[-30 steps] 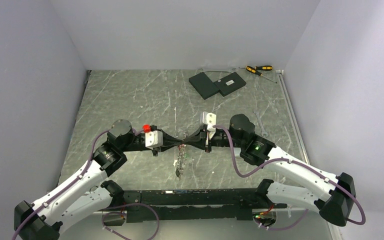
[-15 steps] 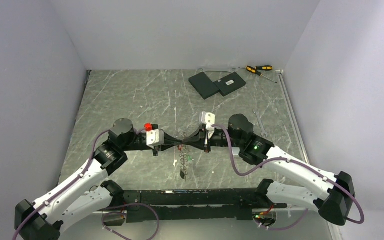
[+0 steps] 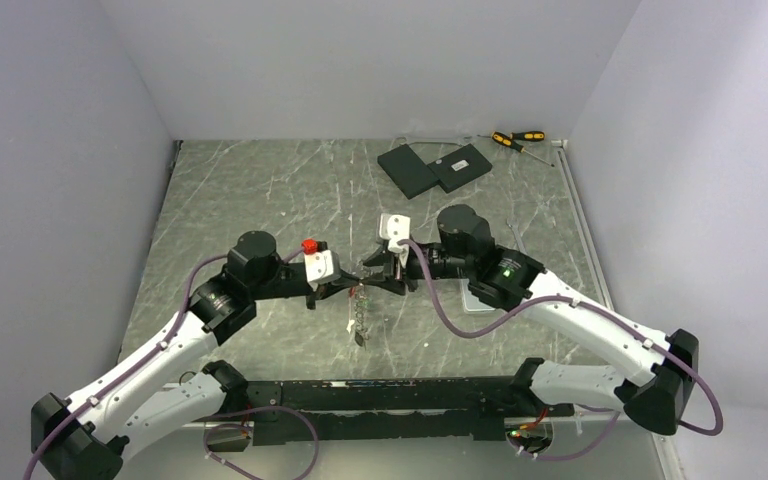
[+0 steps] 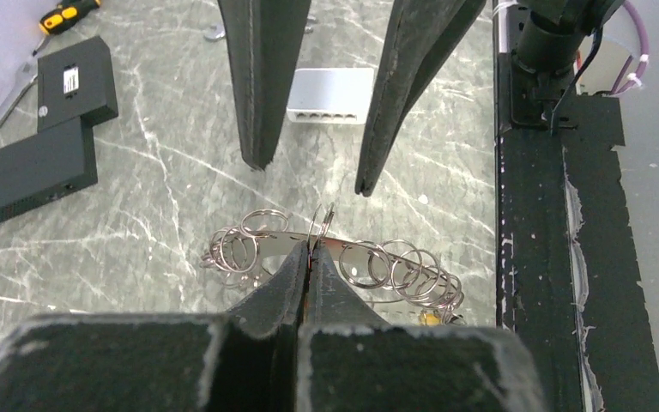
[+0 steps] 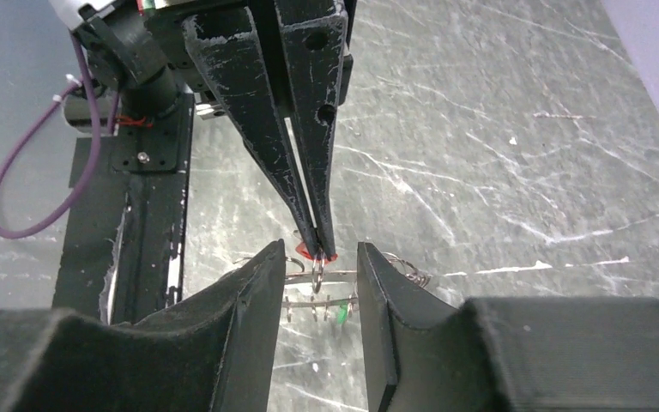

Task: Put the keys on the keyring

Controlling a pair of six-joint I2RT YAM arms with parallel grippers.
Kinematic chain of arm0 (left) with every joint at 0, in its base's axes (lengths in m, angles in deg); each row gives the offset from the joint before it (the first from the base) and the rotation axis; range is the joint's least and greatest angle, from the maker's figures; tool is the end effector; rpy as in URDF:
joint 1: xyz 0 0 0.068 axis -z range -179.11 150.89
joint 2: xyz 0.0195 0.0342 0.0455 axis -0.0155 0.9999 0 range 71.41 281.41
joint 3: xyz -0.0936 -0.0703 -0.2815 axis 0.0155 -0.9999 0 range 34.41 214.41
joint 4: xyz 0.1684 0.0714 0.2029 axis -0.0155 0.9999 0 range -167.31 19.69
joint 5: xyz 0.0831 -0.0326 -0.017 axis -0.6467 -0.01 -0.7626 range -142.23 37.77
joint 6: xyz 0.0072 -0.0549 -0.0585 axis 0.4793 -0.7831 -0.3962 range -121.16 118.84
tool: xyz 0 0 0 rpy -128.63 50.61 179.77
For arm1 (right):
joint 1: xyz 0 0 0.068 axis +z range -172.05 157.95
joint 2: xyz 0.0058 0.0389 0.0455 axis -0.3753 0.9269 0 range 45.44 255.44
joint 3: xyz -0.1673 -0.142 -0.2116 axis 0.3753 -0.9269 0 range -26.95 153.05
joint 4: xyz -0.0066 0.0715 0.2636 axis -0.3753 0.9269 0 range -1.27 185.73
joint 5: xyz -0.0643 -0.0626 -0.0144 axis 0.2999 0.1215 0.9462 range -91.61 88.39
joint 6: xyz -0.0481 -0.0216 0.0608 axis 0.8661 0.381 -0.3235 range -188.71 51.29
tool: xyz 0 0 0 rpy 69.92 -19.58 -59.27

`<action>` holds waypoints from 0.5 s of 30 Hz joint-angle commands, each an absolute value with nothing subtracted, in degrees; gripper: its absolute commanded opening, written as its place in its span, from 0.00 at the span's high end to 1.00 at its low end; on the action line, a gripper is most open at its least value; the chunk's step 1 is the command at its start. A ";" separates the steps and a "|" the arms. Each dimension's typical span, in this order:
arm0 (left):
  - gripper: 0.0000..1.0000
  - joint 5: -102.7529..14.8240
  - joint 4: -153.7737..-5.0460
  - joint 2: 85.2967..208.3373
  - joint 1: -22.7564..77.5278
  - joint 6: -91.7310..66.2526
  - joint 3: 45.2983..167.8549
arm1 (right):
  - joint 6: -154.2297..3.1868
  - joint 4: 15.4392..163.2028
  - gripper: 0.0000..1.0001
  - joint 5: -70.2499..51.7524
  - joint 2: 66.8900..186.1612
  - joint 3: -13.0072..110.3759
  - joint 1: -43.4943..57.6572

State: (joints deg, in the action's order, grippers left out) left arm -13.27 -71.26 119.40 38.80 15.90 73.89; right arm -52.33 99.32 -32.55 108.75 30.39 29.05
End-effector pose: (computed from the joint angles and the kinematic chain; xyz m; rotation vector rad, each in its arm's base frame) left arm 0.1378 -0.1628 0.3232 1.2593 1.3605 -0.8724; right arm 0.1463 0.2380 0.3737 -1.3665 1.3476 0.9147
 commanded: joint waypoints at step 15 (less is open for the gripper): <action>1.00 -15.34 -71.78 119.46 38.55 16.89 76.68 | -46.12 110.13 0.64 -29.11 116.99 38.31 31.23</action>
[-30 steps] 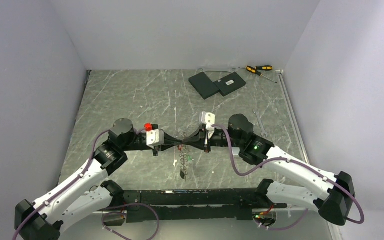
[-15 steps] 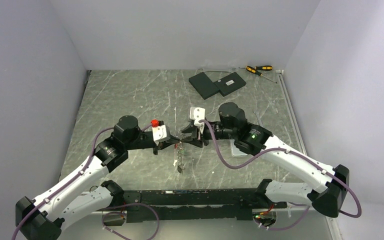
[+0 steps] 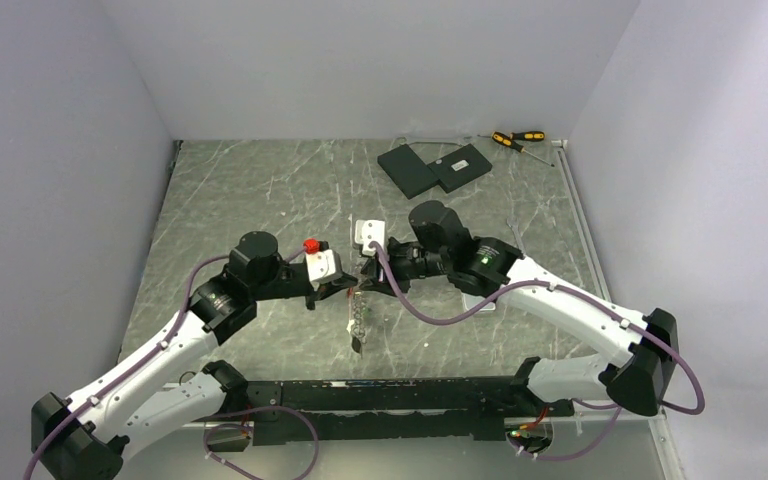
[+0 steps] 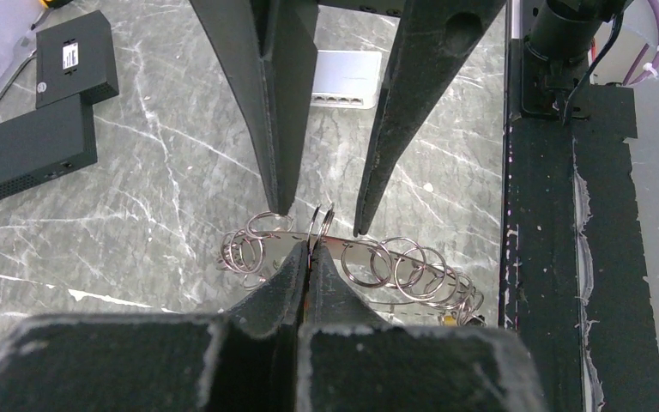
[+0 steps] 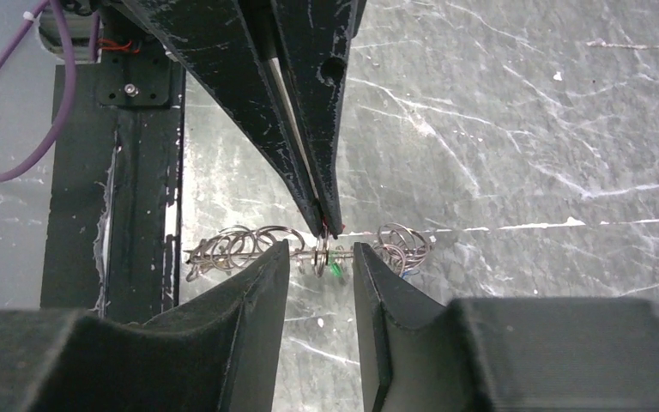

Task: Put the keys on the keyring

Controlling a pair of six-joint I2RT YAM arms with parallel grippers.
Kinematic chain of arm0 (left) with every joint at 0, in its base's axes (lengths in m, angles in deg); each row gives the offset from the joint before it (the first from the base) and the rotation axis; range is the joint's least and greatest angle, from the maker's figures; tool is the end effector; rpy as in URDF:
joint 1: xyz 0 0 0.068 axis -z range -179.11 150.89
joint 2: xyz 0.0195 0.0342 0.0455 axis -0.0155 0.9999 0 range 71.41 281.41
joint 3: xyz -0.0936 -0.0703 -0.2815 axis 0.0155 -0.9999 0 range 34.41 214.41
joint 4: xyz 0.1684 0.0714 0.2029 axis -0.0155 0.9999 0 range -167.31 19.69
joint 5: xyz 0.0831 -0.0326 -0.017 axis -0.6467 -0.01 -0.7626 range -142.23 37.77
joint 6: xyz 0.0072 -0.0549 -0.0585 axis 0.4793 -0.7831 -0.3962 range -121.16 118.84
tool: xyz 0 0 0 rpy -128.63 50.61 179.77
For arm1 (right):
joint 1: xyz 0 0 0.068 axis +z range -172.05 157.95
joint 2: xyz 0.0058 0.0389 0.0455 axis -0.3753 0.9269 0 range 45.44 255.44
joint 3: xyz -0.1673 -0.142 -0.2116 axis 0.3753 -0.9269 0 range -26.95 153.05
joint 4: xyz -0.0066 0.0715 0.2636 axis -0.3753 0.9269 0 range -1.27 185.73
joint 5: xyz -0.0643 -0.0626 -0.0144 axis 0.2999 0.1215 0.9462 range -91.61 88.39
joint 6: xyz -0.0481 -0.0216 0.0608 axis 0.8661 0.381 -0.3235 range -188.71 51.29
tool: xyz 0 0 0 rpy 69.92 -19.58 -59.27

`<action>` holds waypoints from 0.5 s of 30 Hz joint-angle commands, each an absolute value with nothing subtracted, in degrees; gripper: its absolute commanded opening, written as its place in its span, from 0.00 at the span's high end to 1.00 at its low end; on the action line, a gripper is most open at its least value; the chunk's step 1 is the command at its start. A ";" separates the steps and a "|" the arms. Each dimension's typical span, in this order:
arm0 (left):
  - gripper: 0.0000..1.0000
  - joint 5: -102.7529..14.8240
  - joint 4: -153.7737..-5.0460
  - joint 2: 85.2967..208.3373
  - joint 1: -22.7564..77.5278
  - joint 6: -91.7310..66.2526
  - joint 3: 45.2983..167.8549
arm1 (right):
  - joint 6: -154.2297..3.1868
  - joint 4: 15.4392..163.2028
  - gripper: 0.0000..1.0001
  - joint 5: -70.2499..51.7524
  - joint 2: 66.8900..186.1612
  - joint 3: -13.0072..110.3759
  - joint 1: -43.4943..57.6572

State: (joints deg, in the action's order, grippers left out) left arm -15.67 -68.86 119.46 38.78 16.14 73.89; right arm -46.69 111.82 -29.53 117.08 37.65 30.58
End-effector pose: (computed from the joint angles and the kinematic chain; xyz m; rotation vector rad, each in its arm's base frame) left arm 0.1397 -0.1613 0.3173 1.2492 1.4205 -0.8402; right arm 0.1603 0.2633 0.3554 -1.5236 1.4990 0.8288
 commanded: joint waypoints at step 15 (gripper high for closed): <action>1.00 -14.87 -71.59 119.33 38.59 16.95 76.86 | -45.61 109.50 0.82 -26.20 119.03 38.61 32.60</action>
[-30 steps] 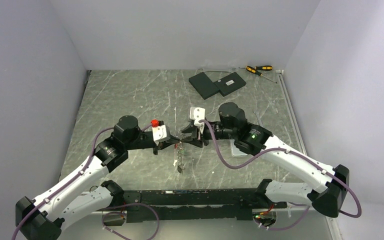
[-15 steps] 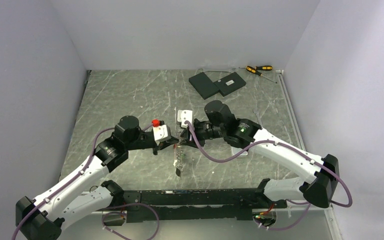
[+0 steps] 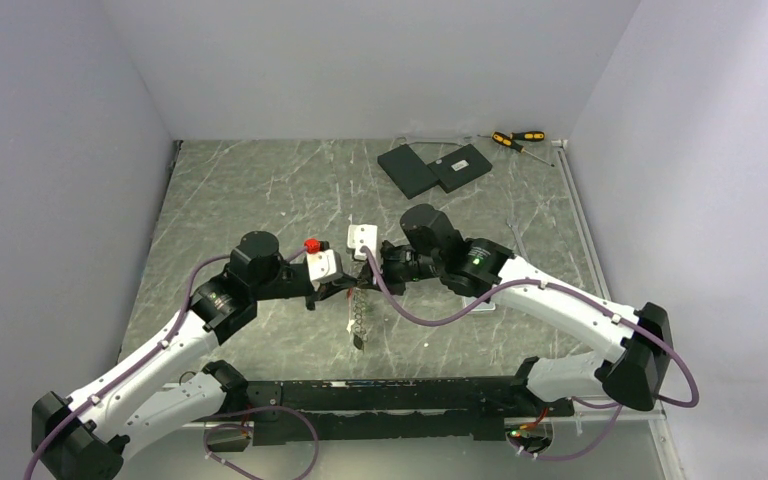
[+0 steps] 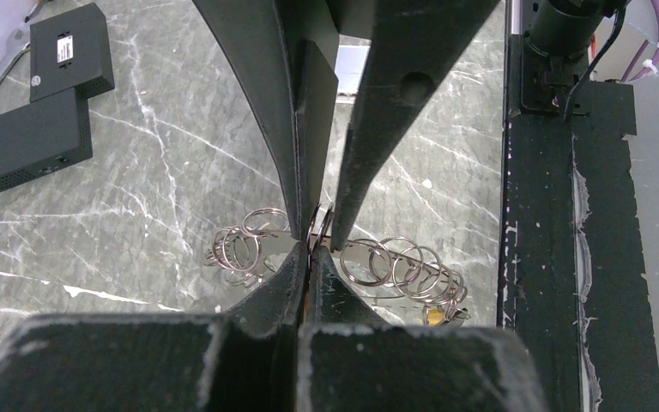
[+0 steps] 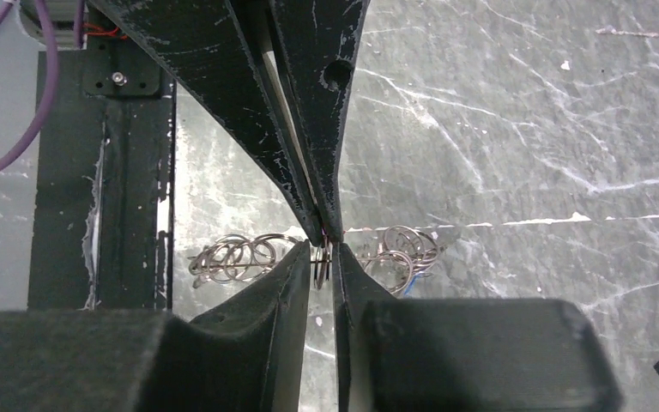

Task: Put the keys on the keyring

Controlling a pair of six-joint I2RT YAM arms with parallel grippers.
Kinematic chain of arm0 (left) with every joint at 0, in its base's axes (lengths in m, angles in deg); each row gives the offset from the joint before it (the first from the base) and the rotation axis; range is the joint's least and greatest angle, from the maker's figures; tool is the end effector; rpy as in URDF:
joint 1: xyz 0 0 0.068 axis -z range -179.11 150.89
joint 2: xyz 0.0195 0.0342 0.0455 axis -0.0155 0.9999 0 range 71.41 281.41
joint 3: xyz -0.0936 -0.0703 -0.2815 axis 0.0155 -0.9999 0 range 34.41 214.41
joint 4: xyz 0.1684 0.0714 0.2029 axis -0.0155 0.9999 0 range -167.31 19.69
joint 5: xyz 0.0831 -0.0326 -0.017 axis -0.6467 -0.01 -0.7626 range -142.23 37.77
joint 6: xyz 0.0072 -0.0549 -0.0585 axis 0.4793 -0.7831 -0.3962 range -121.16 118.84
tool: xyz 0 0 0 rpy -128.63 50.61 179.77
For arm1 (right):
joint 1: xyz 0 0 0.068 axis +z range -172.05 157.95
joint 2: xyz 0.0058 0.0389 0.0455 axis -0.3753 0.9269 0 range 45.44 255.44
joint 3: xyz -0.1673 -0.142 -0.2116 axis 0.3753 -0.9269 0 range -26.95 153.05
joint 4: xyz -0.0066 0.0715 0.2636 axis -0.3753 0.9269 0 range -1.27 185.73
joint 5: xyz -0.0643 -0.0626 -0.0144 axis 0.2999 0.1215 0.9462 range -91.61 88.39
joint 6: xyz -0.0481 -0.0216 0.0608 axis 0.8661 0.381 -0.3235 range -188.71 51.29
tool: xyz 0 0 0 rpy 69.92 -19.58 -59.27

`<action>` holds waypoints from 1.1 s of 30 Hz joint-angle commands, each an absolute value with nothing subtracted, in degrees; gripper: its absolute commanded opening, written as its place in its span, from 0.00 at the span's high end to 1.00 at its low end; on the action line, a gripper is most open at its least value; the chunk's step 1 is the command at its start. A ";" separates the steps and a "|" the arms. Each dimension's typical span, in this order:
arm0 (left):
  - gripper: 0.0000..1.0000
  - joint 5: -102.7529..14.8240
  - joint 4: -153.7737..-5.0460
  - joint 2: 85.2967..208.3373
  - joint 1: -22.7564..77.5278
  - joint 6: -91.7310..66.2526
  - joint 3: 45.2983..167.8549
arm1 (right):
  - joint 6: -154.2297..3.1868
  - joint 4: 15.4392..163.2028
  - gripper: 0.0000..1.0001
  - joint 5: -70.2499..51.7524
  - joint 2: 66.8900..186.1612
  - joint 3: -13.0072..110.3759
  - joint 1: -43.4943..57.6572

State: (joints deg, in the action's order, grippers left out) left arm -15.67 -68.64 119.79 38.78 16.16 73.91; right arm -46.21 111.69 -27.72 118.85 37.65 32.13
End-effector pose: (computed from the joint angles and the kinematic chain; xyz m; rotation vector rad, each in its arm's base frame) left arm 0.1405 -0.1619 0.3159 1.2518 1.4294 -0.8418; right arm 0.1596 0.2731 0.3462 -1.5520 1.5149 0.8067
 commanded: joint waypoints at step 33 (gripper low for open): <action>0.79 -8.96 -74.05 115.79 38.57 17.83 75.19 | -49.10 91.20 1.00 -22.08 107.54 27.19 33.33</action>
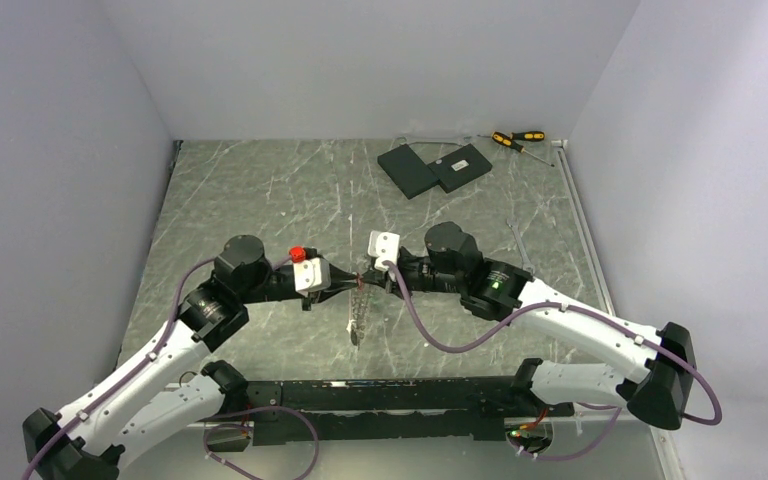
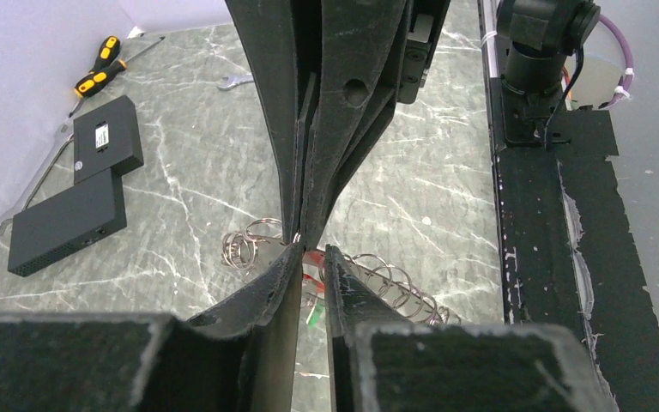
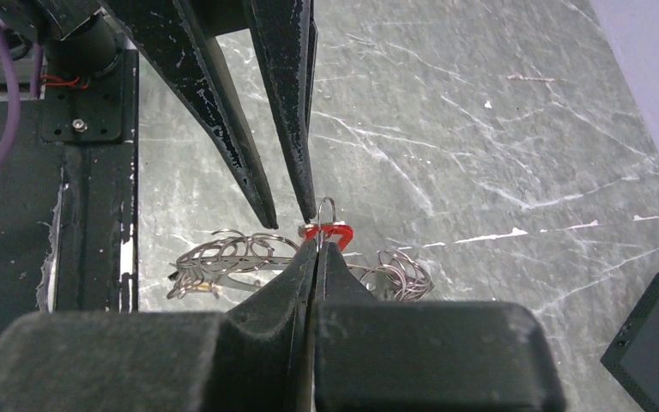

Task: Put the keys on the keyring

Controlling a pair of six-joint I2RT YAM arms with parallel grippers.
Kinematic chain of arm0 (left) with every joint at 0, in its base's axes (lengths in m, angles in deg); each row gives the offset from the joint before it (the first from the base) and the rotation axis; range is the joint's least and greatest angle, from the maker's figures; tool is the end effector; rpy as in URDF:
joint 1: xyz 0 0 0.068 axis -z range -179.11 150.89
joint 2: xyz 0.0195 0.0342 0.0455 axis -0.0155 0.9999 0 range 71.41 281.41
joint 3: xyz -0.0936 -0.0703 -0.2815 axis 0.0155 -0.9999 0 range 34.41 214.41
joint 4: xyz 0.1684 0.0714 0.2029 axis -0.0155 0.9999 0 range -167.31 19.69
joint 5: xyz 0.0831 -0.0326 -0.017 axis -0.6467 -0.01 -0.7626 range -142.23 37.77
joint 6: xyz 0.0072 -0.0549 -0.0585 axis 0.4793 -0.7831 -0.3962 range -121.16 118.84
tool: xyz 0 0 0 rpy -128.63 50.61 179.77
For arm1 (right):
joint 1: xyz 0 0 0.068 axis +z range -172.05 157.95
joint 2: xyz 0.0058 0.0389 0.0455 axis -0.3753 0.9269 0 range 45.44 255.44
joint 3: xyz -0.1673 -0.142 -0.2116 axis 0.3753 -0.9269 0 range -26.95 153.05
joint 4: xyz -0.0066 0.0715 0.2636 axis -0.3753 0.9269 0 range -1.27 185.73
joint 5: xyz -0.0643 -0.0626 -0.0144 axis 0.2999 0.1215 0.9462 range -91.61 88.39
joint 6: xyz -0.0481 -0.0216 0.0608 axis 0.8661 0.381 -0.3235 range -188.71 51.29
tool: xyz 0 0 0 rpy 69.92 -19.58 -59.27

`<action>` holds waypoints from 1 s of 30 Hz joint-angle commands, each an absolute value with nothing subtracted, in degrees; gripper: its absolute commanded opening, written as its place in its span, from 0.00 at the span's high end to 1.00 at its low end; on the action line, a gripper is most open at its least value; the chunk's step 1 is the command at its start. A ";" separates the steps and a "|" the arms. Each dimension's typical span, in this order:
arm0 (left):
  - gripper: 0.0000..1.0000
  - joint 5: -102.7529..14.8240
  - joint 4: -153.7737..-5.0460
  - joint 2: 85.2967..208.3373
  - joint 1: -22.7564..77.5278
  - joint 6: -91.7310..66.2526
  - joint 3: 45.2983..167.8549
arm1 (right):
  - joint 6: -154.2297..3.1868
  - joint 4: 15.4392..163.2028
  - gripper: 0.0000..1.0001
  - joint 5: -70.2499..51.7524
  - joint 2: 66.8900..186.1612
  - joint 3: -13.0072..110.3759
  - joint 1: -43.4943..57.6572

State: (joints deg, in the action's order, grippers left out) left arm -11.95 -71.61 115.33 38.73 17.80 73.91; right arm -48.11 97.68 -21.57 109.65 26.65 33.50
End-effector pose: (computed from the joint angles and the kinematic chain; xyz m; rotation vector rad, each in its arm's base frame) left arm 0.1244 -0.1537 0.3372 1.2699 1.2491 -0.8499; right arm 0.1425 0.2494 0.3458 -1.3906 1.3833 0.7392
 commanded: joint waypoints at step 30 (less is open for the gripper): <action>0.70 -1.72 -80.29 110.44 38.51 18.08 71.77 | -50.77 93.78 1.00 -22.95 106.17 27.74 33.33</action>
